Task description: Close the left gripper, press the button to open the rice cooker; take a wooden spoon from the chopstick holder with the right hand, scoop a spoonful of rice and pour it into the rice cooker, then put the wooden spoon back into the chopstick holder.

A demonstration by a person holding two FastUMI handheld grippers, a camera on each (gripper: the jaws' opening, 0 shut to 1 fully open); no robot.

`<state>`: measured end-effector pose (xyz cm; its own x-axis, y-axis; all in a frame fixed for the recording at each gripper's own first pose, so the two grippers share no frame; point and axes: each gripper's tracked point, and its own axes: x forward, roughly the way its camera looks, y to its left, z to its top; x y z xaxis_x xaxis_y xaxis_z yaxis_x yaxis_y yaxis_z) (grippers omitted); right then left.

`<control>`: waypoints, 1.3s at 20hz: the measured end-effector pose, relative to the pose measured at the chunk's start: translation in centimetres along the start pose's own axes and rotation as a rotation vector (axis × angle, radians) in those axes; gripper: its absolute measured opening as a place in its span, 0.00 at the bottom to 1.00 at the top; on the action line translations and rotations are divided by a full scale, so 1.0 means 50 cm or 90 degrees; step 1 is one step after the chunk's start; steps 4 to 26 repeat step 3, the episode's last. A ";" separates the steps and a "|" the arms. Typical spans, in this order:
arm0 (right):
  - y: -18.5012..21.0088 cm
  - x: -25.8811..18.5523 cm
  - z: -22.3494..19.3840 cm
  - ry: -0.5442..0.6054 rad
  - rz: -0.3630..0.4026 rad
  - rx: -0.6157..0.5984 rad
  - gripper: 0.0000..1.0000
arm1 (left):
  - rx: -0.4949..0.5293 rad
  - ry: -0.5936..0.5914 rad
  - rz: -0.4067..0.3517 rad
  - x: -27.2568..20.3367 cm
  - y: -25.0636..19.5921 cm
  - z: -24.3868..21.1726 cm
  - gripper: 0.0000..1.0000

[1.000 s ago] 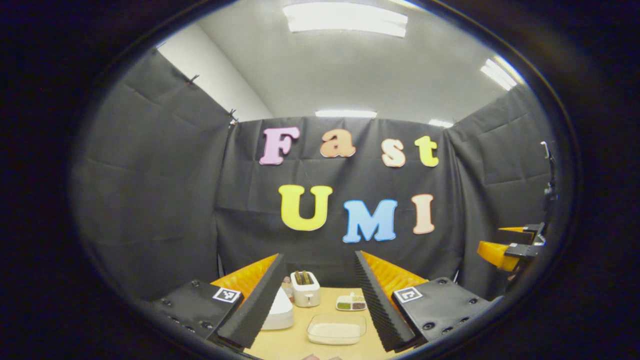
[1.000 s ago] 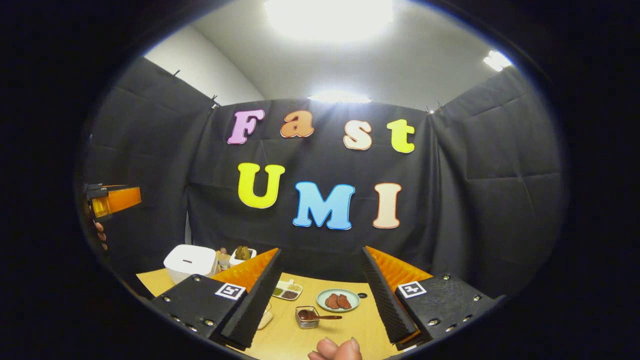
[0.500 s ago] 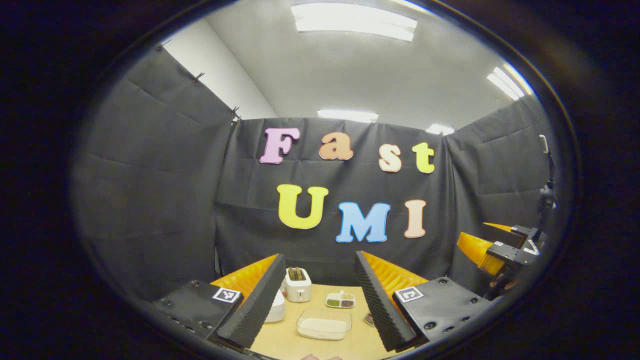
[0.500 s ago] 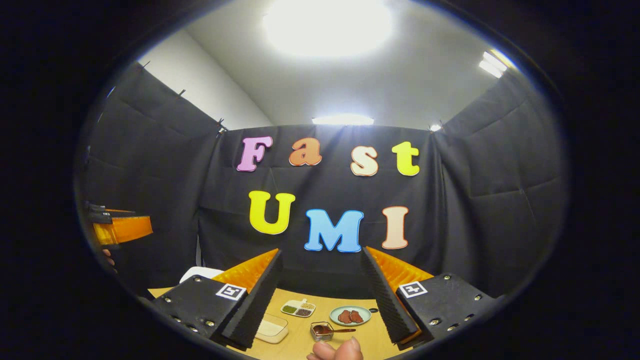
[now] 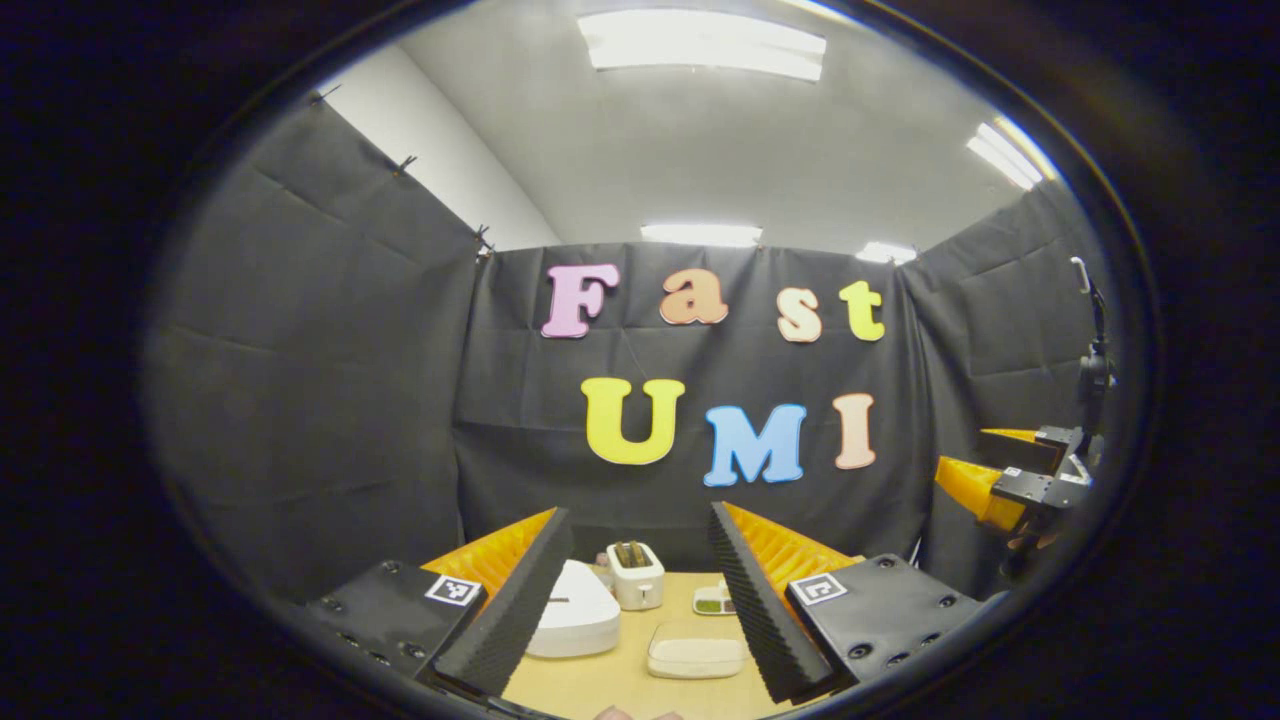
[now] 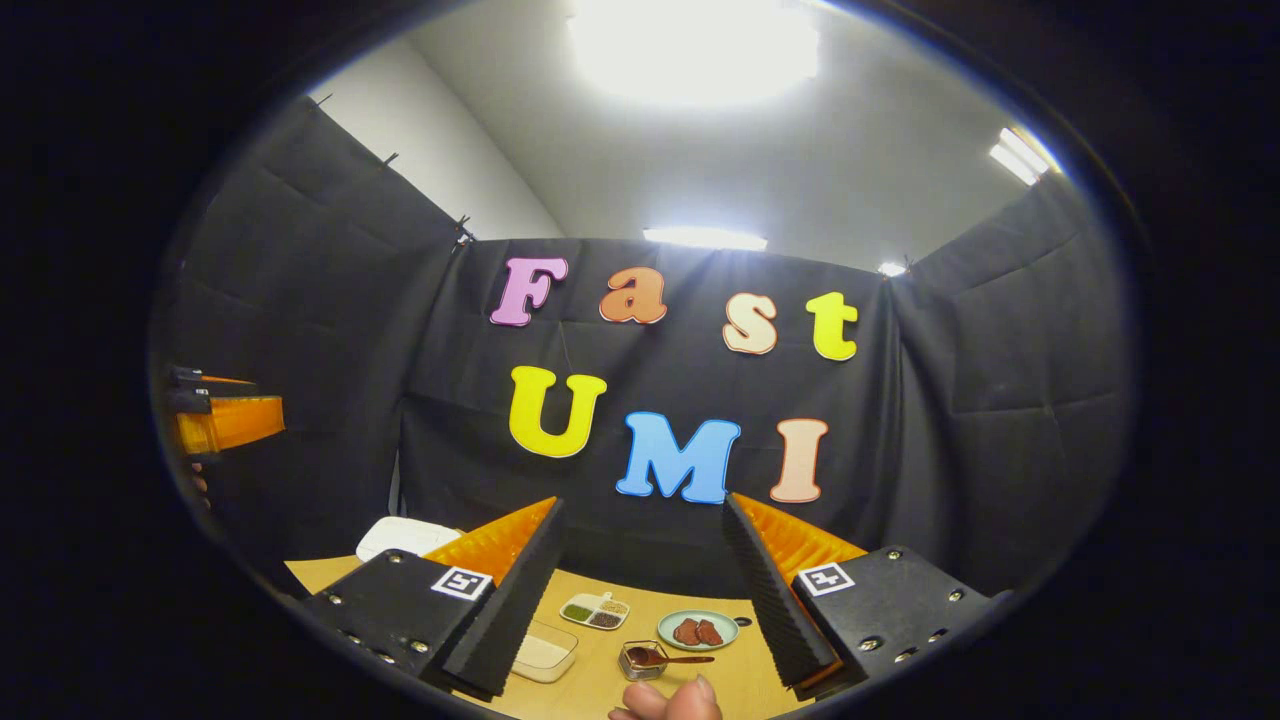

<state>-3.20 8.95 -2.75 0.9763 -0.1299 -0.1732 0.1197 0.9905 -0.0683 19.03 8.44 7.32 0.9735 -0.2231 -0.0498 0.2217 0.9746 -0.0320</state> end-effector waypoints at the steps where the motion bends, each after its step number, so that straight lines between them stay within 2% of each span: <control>1: -0.003 -0.003 -0.012 0.009 -0.004 -0.008 0.95 | -0.011 0.006 0.001 0.007 0.008 -0.012 0.93; 3: -0.015 -0.009 -0.027 0.021 -0.021 -0.019 0.95 | -0.026 0.016 -0.009 0.020 0.010 -0.034 0.93; 26: -0.015 -0.009 -0.027 0.021 -0.021 -0.019 0.95 | -0.026 0.016 -0.009 0.020 0.010 -0.034 0.93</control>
